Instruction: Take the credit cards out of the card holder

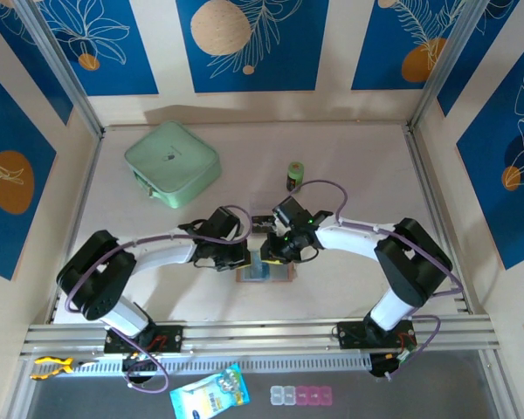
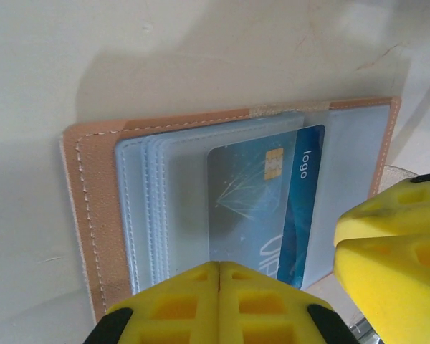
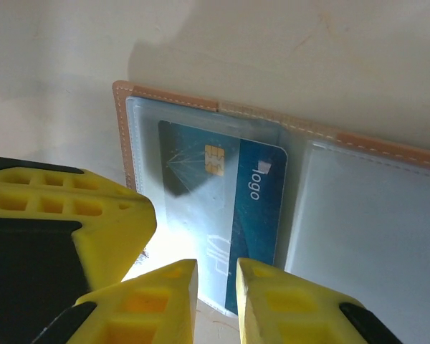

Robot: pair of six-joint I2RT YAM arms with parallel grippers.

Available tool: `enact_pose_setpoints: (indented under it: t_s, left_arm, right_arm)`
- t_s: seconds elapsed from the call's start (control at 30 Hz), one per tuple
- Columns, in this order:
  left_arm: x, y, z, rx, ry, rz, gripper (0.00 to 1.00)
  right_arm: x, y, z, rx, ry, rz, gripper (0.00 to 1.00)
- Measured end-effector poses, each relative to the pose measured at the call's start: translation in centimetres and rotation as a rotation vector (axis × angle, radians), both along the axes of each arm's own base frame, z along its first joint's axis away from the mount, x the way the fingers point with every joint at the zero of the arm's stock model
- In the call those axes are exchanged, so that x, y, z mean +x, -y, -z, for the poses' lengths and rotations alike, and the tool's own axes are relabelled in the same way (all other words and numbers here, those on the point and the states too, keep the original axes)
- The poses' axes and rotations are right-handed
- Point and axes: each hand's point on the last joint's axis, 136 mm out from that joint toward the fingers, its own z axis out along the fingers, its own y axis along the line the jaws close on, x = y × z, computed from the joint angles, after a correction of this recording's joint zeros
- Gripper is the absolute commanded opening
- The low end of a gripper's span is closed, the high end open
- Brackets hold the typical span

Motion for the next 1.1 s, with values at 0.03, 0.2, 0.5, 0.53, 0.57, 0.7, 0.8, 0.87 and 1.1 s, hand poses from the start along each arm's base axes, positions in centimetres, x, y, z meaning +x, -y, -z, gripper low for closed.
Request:
enact_pose_setpoints:
  t_s: [0.03, 0.2, 0.5, 0.53, 0.57, 0.7, 0.8, 0.87, 1.1]
  left_arm:
    - [0.0, -0.1, 0.1, 0.006, 0.003, -0.001, 0.0]
    - [0.0, -0.6, 0.5, 0.036, 0.006, -0.001, 0.0]
    - [0.0, -0.7, 0.7, 0.047, 0.011, 0.008, 0.0]
    - [0.0, -0.7, 0.7, 0.047, 0.011, 0.008, 0.0]
    - [0.0, -0.7, 0.8, 0.048, 0.01, 0.008, 0.0]
    - [0.0, -0.7, 0.7, 0.047, 0.011, 0.009, 0.0]
    - [0.0, -0.7, 0.7, 0.047, 0.011, 0.009, 0.0]
    - [0.0, -0.7, 0.7, 0.047, 0.011, 0.009, 0.0]
    - [0.0, -0.7, 0.7, 0.047, 0.011, 0.009, 0.0]
  right_arm:
    - [0.0, -0.1, 0.1, 0.002, -0.003, -0.002, 0.22]
    - [-0.1, -0.2, 0.7, 0.001, -0.02, -0.006, 0.22]
    - [-0.4, -0.6, 1.4, 0.016, -0.045, -0.015, 0.21]
    - [-0.4, -0.5, 1.5, 0.015, -0.046, -0.015, 0.21]
    - [-0.5, -0.5, 1.6, 0.012, -0.049, -0.014, 0.22]
    - [-0.6, -0.2, 1.9, -0.004, -0.058, -0.013, 0.23]
    - [-0.8, -0.1, 1.9, -0.023, -0.06, -0.015, 0.23]
    - [-0.7, 0.0, 1.8, -0.037, -0.058, -0.014, 0.23]
    - [-0.7, 0.4, 1.4, -0.058, -0.041, -0.013, 0.23]
